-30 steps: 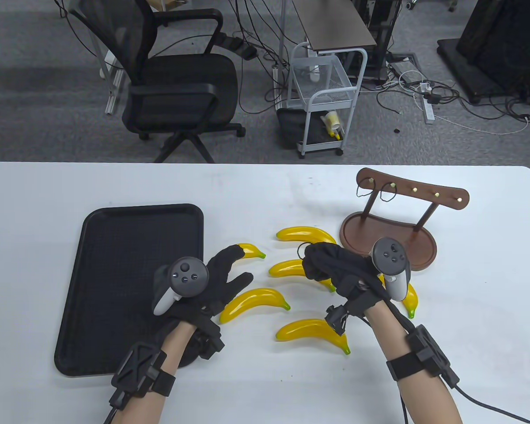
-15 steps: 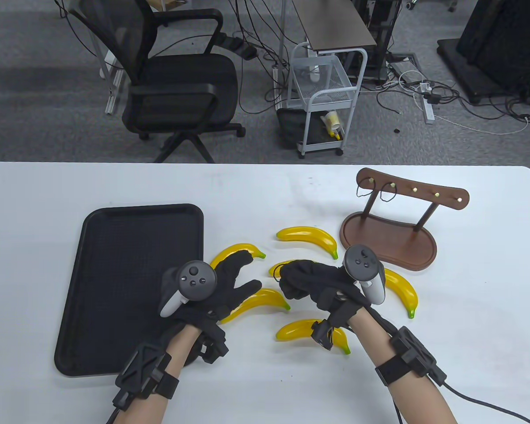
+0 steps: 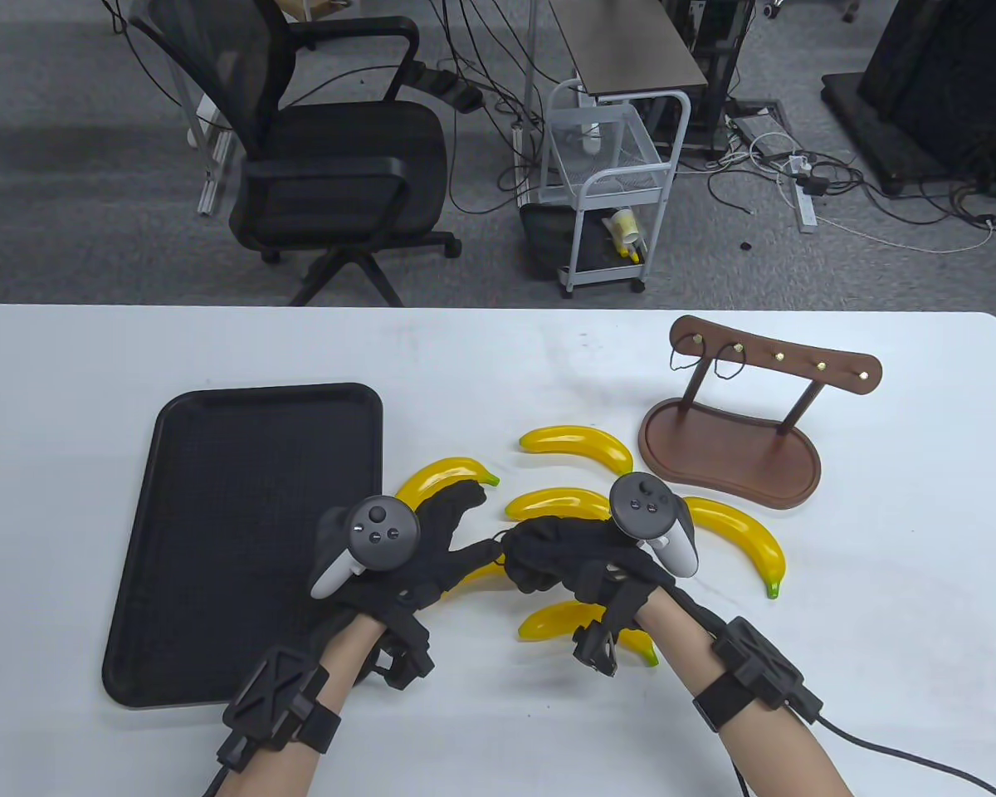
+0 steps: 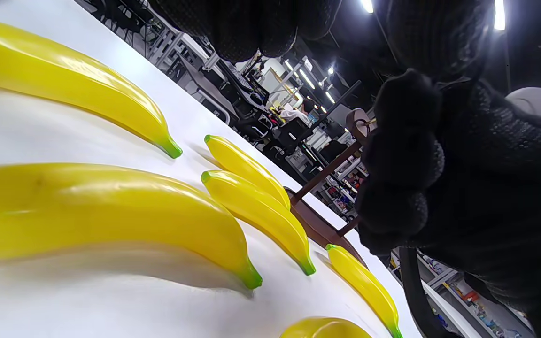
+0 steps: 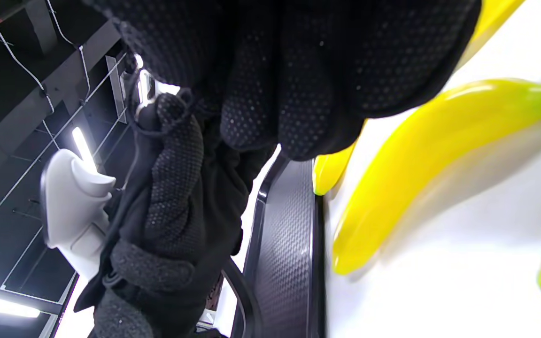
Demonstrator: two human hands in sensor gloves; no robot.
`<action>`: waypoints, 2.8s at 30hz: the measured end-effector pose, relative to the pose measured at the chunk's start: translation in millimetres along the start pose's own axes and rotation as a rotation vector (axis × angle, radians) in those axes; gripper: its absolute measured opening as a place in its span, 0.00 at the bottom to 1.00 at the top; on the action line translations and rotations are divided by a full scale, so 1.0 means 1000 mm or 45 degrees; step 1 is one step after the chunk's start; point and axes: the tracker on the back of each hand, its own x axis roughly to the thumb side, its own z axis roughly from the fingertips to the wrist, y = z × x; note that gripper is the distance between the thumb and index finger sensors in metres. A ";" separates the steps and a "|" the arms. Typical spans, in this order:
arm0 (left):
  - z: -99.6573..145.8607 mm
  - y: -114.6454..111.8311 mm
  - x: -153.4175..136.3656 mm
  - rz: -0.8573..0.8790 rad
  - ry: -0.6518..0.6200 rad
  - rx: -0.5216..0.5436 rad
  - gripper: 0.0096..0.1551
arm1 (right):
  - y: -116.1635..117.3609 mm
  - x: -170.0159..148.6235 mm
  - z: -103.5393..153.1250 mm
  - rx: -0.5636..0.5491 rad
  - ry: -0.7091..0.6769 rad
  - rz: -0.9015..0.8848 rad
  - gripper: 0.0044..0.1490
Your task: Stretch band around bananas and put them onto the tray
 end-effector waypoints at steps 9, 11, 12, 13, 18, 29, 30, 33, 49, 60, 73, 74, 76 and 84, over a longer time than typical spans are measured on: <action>-0.001 -0.006 0.003 -0.032 -0.031 -0.044 0.50 | 0.009 -0.007 -0.003 0.077 0.034 -0.037 0.24; -0.001 -0.006 0.003 -0.032 -0.038 -0.050 0.51 | 0.010 -0.008 -0.003 0.082 0.040 -0.046 0.24; -0.002 -0.006 0.004 -0.026 -0.046 -0.058 0.51 | 0.010 -0.008 -0.003 0.098 0.039 -0.051 0.24; -0.002 -0.007 0.004 -0.023 -0.049 -0.060 0.52 | 0.011 -0.008 -0.003 0.101 0.041 -0.055 0.24; -0.002 -0.007 0.005 -0.016 -0.071 -0.066 0.53 | 0.012 -0.007 -0.003 0.117 0.031 -0.061 0.24; -0.002 -0.007 0.009 0.042 -0.124 -0.081 0.53 | 0.018 -0.002 -0.001 0.042 0.025 0.062 0.24; -0.002 -0.008 0.009 0.049 -0.137 -0.085 0.52 | 0.019 0.000 -0.001 0.006 0.026 0.092 0.24; -0.002 -0.007 0.008 0.084 -0.148 -0.081 0.52 | 0.019 0.004 0.001 -0.041 0.016 0.183 0.24; -0.001 0.006 -0.002 0.408 -0.168 -0.087 0.43 | -0.004 0.016 0.011 -0.421 0.019 0.337 0.24; -0.001 0.006 0.002 0.450 -0.203 -0.111 0.40 | -0.013 0.022 0.014 -0.475 -0.005 0.285 0.23; 0.000 0.009 0.009 0.492 -0.253 -0.107 0.36 | -0.011 0.015 0.010 -0.392 0.015 0.206 0.23; 0.000 0.009 0.009 0.500 -0.253 -0.108 0.36 | -0.011 0.015 0.009 -0.390 0.014 0.206 0.23; 0.000 0.009 0.009 0.518 -0.257 -0.122 0.36 | -0.011 0.014 0.009 -0.372 0.011 0.184 0.23; 0.000 0.007 0.011 0.562 -0.273 -0.151 0.38 | -0.010 0.011 0.007 -0.306 -0.005 0.098 0.23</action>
